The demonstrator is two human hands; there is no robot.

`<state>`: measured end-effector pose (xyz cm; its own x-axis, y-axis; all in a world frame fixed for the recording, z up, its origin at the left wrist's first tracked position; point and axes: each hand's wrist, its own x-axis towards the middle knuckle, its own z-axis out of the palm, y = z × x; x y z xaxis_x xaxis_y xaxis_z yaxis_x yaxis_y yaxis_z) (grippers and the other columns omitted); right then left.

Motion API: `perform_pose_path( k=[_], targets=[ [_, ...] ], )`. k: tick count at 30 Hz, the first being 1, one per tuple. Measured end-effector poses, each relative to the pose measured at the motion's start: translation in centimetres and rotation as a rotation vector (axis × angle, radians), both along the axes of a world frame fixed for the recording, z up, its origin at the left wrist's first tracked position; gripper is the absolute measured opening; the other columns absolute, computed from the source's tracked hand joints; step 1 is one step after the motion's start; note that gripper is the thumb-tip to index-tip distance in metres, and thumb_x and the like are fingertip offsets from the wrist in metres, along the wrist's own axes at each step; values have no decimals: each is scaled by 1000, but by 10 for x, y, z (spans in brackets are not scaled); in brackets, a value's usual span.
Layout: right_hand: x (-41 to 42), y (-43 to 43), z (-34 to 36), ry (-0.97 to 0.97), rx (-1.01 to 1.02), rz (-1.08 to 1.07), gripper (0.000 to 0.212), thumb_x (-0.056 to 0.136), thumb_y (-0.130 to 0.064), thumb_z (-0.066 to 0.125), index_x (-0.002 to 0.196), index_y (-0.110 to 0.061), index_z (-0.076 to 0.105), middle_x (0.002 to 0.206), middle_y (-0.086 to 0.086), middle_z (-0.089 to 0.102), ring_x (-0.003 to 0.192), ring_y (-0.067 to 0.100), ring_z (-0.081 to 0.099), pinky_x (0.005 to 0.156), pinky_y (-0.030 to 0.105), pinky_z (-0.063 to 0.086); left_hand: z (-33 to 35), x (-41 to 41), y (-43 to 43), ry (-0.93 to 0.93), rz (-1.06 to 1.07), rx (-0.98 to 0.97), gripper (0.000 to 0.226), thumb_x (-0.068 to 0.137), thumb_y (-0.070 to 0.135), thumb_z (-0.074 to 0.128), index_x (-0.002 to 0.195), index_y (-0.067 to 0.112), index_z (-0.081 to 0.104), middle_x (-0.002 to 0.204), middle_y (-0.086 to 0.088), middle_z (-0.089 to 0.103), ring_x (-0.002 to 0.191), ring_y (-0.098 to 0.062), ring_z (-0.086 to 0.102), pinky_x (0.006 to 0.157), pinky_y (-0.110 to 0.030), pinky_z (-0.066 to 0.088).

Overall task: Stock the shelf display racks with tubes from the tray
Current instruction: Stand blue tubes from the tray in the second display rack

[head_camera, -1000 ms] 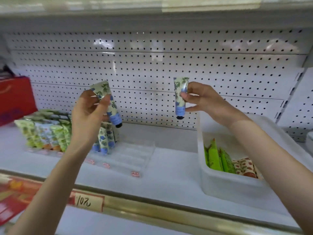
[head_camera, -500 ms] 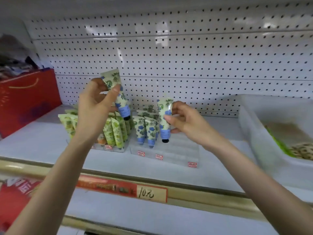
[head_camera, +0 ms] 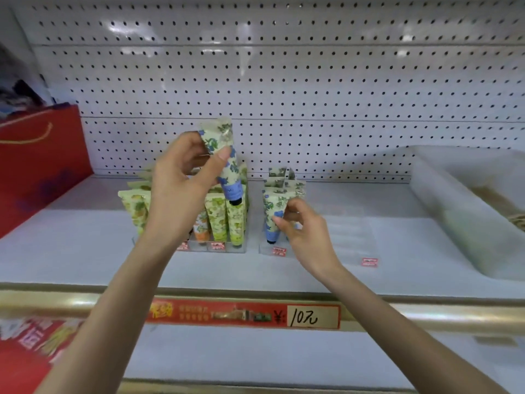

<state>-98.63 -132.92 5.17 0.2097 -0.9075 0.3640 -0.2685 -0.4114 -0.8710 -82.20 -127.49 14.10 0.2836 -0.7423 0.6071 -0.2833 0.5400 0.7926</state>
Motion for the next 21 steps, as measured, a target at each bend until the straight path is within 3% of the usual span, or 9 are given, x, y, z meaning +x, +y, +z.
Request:
perform_pose_path(
  k=[2, 6, 12, 15, 18, 21],
  targets=[
    [4, 1, -5, 68, -23, -36, 14, 89, -10, 61, 87, -16, 49, 86, 6, 58, 80, 14, 55, 64, 5, 38, -1, 3, 1, -4, -23, -7, 14, 87, 19, 63, 84, 33, 60, 79, 14, 69, 81, -7, 63, 69, -26, 56],
    [7, 1, -9, 104, -33, -58, 12, 90, -10, 59, 86, -12, 48, 86, 7, 57, 81, 18, 54, 62, 4, 37, -1, 7, 4, -6, -57, -6, 14, 88, 17, 62, 85, 32, 60, 80, 15, 69, 82, -6, 64, 70, -27, 56],
    [5, 4, -4, 84, 18, -26, 10, 90, -11, 60, 94, -14, 51, 90, -2, 57, 85, 10, 55, 63, 0, 39, 1, 10, 7, 40, -108, 14, 13, 87, 14, 62, 87, 27, 60, 78, 16, 69, 81, -4, 64, 66, -20, 55],
    [-1, 4, 2, 90, 45, -6, 15, 89, -11, 61, 102, -16, 55, 92, -9, 58, 93, 10, 58, 69, 5, 43, 1, 11, 10, 59, -121, 23, 14, 86, 13, 63, 89, 26, 60, 80, 15, 70, 83, -6, 65, 66, -21, 55],
    [-13, 9, 20, 127, 3, -41, 22, 91, -15, 58, 113, -16, 58, 106, -8, 58, 99, 5, 55, 73, 1, 42, 1, 11, 12, 80, -158, 37, 16, 85, 10, 62, 93, 24, 59, 80, 13, 71, 79, -6, 66, 63, -20, 54],
    [-19, 25, 50, 28, -30, 39, 15, 92, -24, 56, 106, -23, 60, 106, -16, 62, 99, -2, 57, 80, 3, 42, 0, 3, 12, 60, -192, 64, 14, 82, 15, 64, 92, 23, 59, 81, 12, 72, 77, -6, 66, 67, -21, 55]
  ],
)
